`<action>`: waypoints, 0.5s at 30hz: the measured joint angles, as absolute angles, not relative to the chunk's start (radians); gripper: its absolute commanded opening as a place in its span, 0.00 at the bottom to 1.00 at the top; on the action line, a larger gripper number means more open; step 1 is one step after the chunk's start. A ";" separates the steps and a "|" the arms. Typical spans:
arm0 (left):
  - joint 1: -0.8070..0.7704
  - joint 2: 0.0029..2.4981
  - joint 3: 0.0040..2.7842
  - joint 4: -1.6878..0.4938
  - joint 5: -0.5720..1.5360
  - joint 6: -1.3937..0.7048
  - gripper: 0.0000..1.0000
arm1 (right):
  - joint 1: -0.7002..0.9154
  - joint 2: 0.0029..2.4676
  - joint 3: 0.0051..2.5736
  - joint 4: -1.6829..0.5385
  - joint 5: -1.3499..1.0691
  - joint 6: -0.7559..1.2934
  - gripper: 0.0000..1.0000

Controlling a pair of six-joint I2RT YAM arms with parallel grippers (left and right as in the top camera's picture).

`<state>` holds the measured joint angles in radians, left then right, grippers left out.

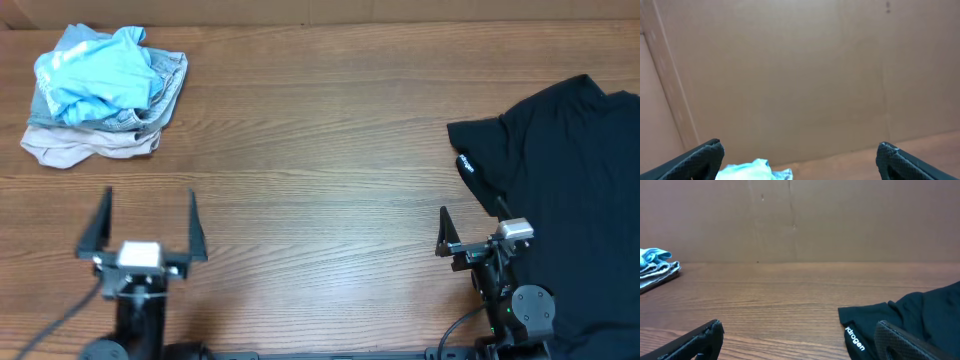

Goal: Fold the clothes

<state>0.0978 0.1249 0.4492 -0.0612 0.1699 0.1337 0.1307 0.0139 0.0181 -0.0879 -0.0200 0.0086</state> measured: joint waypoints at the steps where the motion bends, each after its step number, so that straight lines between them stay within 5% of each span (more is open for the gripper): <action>1: 0.098 0.086 0.405 -0.058 0.180 0.131 1.00 | 0.131 0.014 0.018 -0.088 -0.020 0.009 1.00; 10: 0.098 0.017 0.061 0.210 0.229 0.126 1.00 | 0.131 0.014 0.018 -0.088 -0.020 0.008 1.00; 15: 0.097 0.016 0.008 0.150 0.223 0.127 1.00 | 0.131 0.014 0.018 -0.088 -0.020 0.009 1.00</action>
